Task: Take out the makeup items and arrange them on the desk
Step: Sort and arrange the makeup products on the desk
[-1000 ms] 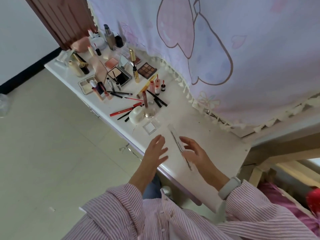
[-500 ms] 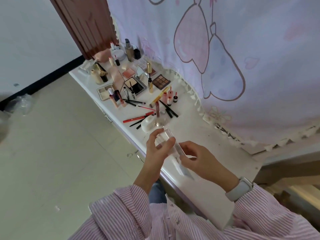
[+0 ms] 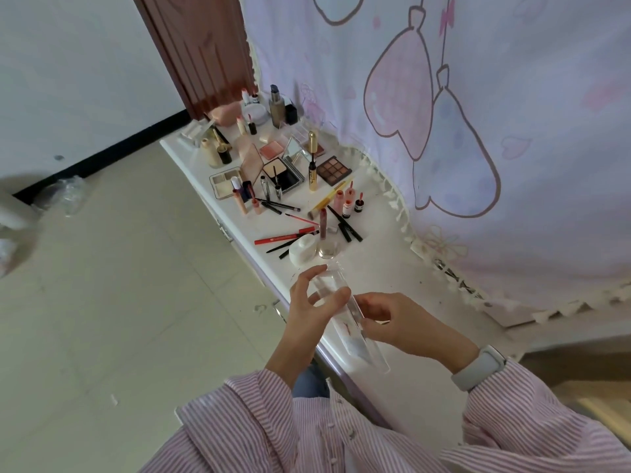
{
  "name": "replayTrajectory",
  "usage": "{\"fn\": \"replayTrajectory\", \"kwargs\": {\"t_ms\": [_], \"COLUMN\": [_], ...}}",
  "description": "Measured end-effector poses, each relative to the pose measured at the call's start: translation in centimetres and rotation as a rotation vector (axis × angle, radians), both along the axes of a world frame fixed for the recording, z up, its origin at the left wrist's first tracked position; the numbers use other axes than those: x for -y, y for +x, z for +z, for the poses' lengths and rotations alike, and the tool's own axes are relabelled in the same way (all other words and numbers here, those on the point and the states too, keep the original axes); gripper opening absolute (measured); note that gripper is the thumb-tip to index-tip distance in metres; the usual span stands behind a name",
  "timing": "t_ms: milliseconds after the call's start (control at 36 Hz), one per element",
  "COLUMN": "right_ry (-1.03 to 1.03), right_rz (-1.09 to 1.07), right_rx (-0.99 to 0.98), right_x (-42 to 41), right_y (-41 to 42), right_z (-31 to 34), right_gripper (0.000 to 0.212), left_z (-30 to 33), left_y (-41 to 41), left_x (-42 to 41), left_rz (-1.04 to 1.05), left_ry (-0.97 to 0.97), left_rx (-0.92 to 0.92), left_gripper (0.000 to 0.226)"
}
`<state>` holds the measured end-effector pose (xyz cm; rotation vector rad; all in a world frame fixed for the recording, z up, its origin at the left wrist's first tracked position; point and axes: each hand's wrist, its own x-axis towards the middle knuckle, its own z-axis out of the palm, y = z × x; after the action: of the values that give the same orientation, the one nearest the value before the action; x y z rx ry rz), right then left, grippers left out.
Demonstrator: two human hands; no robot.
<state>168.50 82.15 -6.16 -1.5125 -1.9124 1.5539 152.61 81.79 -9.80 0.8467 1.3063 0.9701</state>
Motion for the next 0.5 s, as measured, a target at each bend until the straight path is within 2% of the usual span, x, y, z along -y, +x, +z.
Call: {"fn": "replayTrajectory", "kwargs": {"t_ms": [83,167,389,500], "right_ry": [0.031,0.08,0.089,0.048], "right_rz": [-0.019,-0.022,0.002,-0.019], "right_rx": [0.059,0.12,0.229,0.255], "right_x": [0.3,0.5,0.6,0.1], "right_y": [-0.2,-0.5,-0.8,0.1], "right_z": [-0.1,0.0,-1.2,-1.0], "right_gripper": [0.031,0.028,0.02,0.037], "left_z": [-0.3,-0.6,-2.0,-2.1], "left_y": [0.2,0.5,0.9,0.8], "left_x": [-0.1,-0.2,0.0,0.1], "left_rz": [-0.009,0.009,0.025,0.02], "left_ry": [0.0,-0.001,-0.036,-0.086], "left_rx": [-0.028,-0.022,0.132,0.171], "left_gripper": [0.067,0.064,0.036,0.038]}}
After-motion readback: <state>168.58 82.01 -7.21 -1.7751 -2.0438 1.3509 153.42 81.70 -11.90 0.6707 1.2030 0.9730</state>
